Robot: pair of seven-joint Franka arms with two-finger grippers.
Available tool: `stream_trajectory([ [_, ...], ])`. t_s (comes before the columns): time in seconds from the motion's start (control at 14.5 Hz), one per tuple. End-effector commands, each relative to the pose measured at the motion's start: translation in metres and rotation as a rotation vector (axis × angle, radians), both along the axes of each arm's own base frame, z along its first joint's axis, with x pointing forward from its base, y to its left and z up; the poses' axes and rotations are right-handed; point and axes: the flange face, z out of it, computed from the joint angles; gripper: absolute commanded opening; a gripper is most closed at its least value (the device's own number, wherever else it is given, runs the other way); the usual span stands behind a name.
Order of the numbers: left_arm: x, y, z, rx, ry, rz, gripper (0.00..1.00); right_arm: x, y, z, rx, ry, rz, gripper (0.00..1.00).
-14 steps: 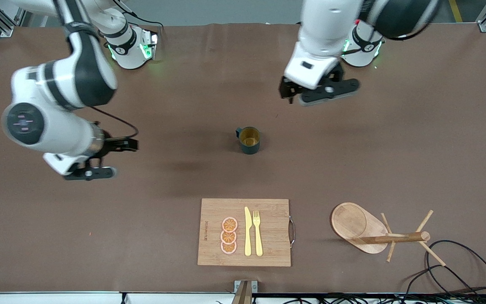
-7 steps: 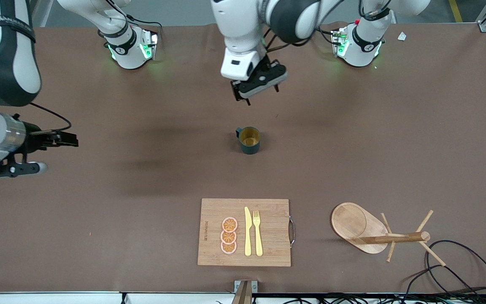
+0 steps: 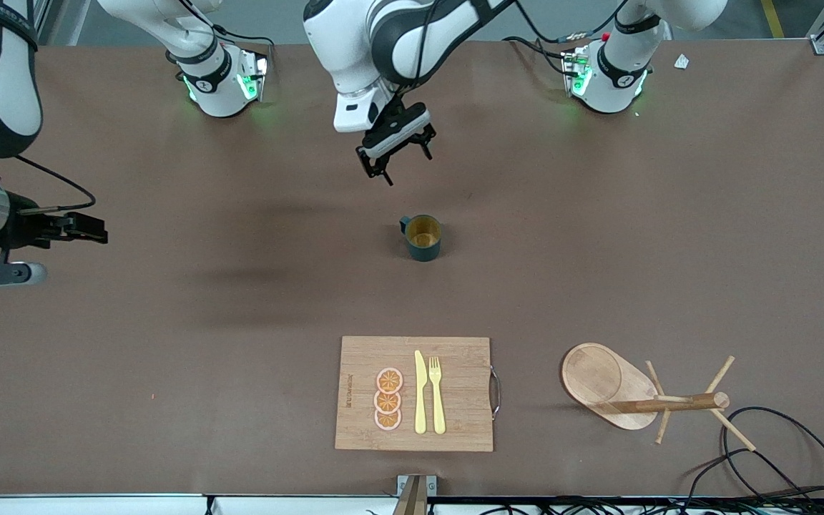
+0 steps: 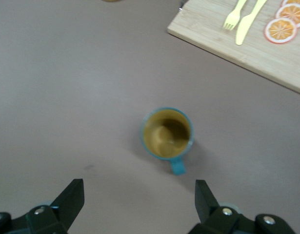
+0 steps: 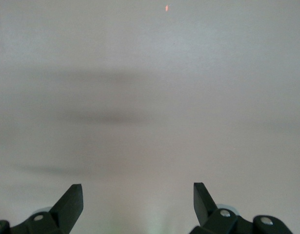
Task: Pass cup and hang on rack
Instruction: 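Withdraw the right gripper while the left gripper reaches over the mug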
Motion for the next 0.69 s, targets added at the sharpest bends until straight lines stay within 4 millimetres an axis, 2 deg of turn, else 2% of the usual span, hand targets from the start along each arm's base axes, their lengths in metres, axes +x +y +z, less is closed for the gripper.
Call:
stream_trajectory([
  [0.0, 0.004, -0.019, -0.028, -0.015, -0.099, 0.032, 1.0, -0.006, -0.009, 0.028, 0.001, -0.004, -0.008, 1.0],
  [0.14, 0.003, -0.03, -0.051, -0.008, -0.114, 0.039, 0.98, -0.006, -0.017, 0.028, 0.002, -0.003, -0.022, 1.0],
  [0.34, 0.009, -0.031, -0.073, 0.027, -0.144, 0.02, 0.96, -0.007, -0.027, 0.028, 0.003, -0.003, -0.045, 1.0],
  [0.48, 0.017, -0.028, -0.096, 0.058, -0.157, 0.016, 0.94, -0.012, -0.025, 0.023, -0.001, 0.037, -0.046, 1.0],
  [0.62, 0.024, -0.03, -0.114, 0.065, -0.17, 0.024, 0.93, -0.015, -0.036, 0.025, 0.007, 0.041, -0.068, 1.0],
])
